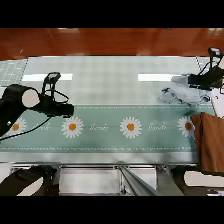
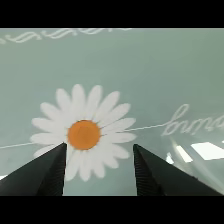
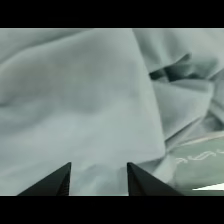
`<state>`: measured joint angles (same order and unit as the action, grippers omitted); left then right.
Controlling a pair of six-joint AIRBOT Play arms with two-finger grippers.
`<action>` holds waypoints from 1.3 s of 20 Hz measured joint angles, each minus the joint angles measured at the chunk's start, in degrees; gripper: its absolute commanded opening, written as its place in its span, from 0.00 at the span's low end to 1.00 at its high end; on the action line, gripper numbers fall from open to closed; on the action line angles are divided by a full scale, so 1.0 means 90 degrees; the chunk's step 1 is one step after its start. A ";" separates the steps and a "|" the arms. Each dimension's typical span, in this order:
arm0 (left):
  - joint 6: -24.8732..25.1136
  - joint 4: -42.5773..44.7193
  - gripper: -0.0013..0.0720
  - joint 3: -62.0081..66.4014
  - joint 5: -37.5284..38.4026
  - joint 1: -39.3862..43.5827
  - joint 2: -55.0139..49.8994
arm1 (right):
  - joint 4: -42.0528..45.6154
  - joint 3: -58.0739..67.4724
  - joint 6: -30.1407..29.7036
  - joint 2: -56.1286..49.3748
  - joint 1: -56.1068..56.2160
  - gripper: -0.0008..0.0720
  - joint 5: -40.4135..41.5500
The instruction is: Fold the shirts.
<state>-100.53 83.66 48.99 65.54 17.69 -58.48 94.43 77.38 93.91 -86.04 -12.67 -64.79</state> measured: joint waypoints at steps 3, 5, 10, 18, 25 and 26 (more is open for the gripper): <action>-0.0070 -0.0359 0.71 -0.0141 -0.0471 0.0046 0.0104 | -0.0253 -0.0044 -0.0015 -0.0551 -0.0146 0.58 0.0236; -0.0097 -0.0525 0.71 -0.0182 -0.0716 0.0063 0.0126 | -0.0435 -0.0063 -0.0024 -0.0899 -0.0187 0.56 0.0406; -0.0119 -0.0661 0.71 -0.0211 -0.1112 0.0041 0.0141 | -0.0814 0.0012 -0.0168 -0.1353 -0.0223 0.05 0.0544; -0.0138 -0.0214 0.71 0.0432 -0.0806 -0.1241 0.0554 | -0.1280 0.1902 -0.0733 -0.0151 -0.0228 0.05 0.0270; -0.0109 -0.0160 0.71 0.0556 -0.0442 -0.1549 0.1445 | -0.1583 0.3742 -0.0950 0.1268 0.0245 0.05 -0.0272; -0.0092 -0.0160 0.71 0.0561 -0.0423 -0.1552 0.1566 | -0.1586 0.3917 -0.0964 0.1455 0.0376 0.05 -0.0381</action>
<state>-101.36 82.21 54.04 61.73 3.73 -44.38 80.16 112.64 85.23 -72.95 -9.28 -68.23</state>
